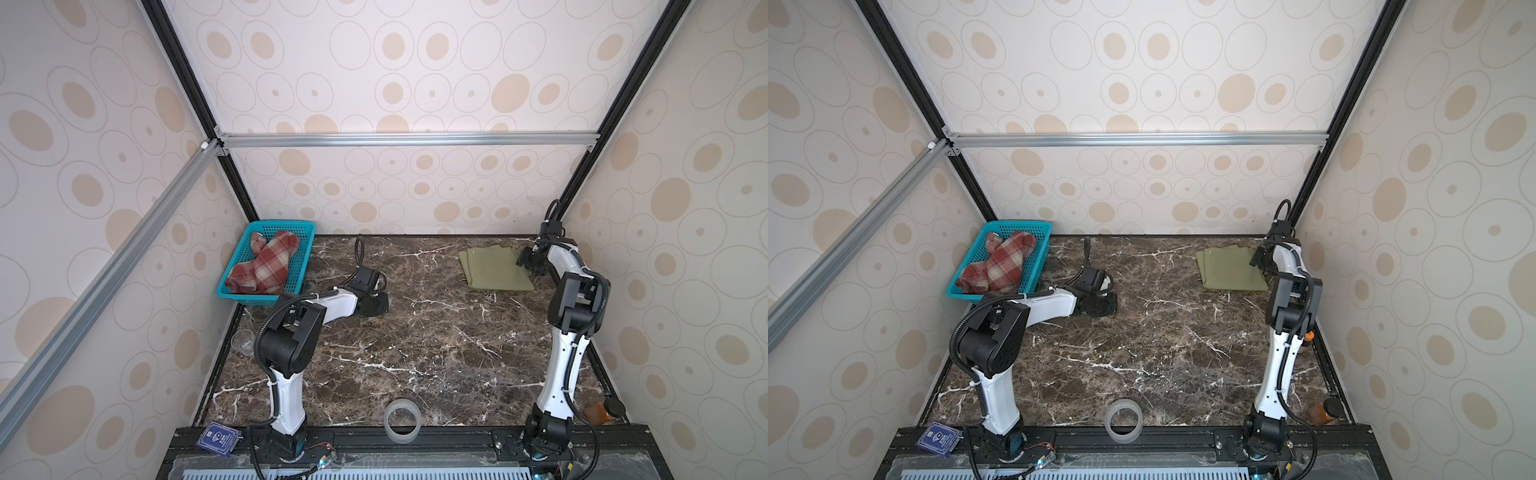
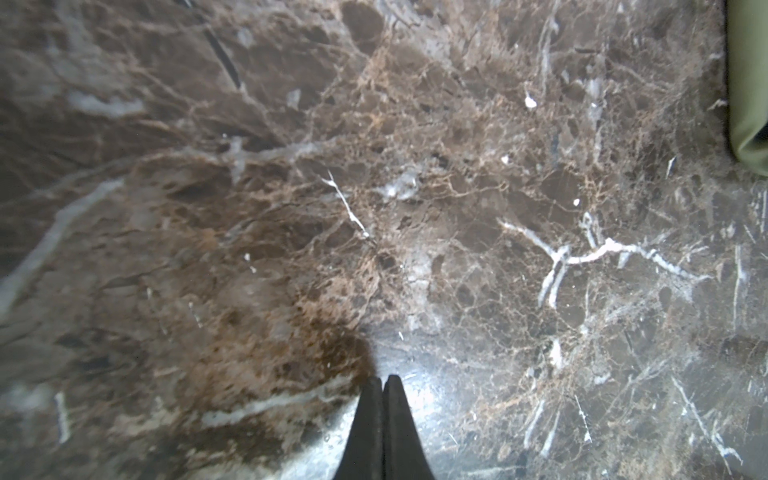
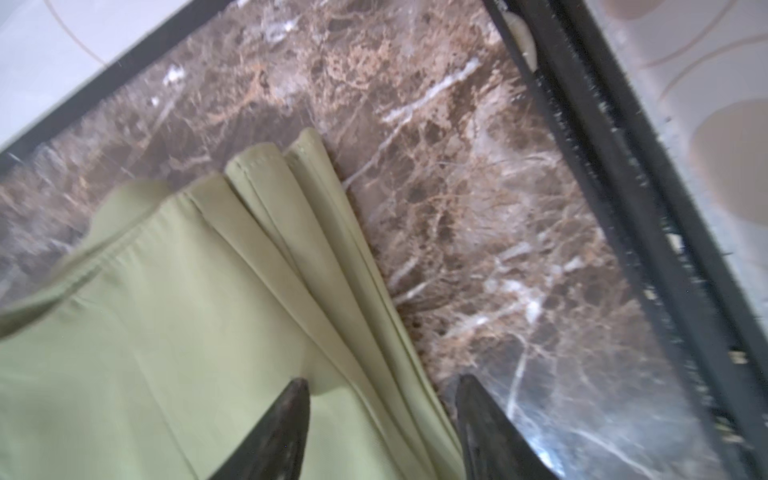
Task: Fold and stack the skirts
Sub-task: 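Release the green skirt at the far corner and lift the right gripper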
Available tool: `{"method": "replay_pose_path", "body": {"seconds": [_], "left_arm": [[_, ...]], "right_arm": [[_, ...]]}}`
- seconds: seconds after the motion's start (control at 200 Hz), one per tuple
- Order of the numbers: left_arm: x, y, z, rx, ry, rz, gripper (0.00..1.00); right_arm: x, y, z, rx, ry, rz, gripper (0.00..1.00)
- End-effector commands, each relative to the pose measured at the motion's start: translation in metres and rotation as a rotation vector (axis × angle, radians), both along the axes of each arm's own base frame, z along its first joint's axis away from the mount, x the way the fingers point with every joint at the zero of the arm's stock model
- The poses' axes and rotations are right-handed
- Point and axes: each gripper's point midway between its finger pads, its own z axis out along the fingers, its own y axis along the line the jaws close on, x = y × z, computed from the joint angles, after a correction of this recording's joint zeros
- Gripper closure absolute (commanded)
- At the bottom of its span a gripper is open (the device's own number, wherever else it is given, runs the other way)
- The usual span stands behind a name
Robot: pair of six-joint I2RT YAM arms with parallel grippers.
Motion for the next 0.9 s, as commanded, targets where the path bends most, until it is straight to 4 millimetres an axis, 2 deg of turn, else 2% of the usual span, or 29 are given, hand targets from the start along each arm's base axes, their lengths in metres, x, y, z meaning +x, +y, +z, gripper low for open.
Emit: {"method": "replay_pose_path", "body": {"seconds": [0.0, 0.13, 0.275, 0.365, 0.47, 0.625, 0.745, 0.81, 0.895], "left_arm": [[0.005, 0.005, 0.019, -0.001, -0.057, -0.002, 1.0], [0.007, 0.007, 0.034, -0.026, -0.11, 0.007, 1.0], [0.014, 0.013, 0.054, -0.067, -0.164, 0.013, 1.0], [0.018, 0.024, 0.065, -0.089, -0.216, 0.041, 1.0], [0.024, 0.039, 0.076, -0.138, -0.237, 0.08, 1.0], [0.043, 0.077, 0.122, -0.085, -0.393, 0.156, 1.0], [0.053, 0.104, 0.149, -0.042, -0.468, 0.203, 0.89], [0.055, 0.122, 0.156, -0.01, -0.482, 0.246, 0.75], [0.056, 0.147, 0.161, 0.004, -0.483, 0.302, 0.67]], "right_arm": [[-0.001, -0.009, 0.055, -0.077, -0.112, -0.011, 0.31], [-0.011, 0.009, 0.083, -0.076, -0.184, 0.01, 0.22], [-0.029, 0.044, 0.109, -0.084, -0.236, 0.047, 0.21], [-0.037, 0.078, 0.125, -0.061, -0.304, 0.087, 0.22], [-0.049, 0.122, 0.127, -0.057, -0.328, 0.157, 0.23], [-0.074, 0.188, 0.123, -0.042, -0.304, 0.276, 0.25], [-0.097, 0.233, 0.121, -0.019, -0.303, 0.376, 0.26], [-0.11, 0.249, 0.119, -0.003, -0.3, 0.407, 0.26], [-0.128, 0.263, 0.117, 0.021, -0.283, 0.43, 0.26]]}}
